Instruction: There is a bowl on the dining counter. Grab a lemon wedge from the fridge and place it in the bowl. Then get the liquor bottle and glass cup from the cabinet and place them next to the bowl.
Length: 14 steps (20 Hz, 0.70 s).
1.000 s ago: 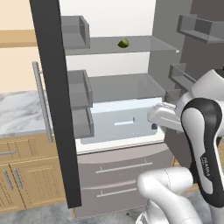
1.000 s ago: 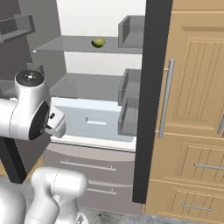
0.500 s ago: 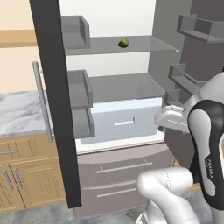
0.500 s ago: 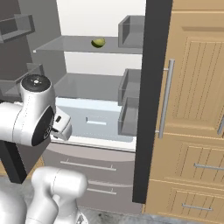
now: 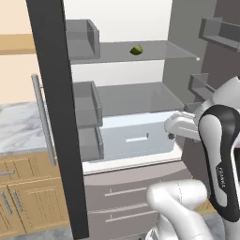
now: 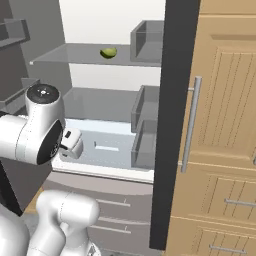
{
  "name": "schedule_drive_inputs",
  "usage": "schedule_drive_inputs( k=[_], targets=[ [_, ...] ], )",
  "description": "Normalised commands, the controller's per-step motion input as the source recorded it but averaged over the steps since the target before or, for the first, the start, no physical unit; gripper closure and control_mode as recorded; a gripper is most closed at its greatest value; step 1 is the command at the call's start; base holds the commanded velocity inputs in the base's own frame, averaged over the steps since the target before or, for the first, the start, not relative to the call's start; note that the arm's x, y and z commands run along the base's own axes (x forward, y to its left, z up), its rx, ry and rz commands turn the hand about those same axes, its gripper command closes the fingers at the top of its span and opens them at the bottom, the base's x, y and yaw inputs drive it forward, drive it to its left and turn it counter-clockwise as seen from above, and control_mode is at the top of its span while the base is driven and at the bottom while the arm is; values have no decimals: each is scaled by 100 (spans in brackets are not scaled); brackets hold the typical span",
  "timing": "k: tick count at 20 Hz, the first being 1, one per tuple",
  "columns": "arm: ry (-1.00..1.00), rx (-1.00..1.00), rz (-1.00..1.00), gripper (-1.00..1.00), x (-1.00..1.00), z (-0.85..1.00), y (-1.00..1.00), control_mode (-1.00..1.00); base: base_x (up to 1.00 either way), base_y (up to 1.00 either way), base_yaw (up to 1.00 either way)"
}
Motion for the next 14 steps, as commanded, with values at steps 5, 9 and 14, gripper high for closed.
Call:
schedule_drive_inputs(
  k=[5, 9, 14],
  targets=[
    [0, 0, 0, -100, 0, 0, 0, 100, 51, 2, 1],
    [0, 0, 0, -100, 0, 0, 0, 100, 60, 10, 0],
    [0, 0, 0, -100, 0, 0, 0, 100, 58, 15, -4]
  ],
)
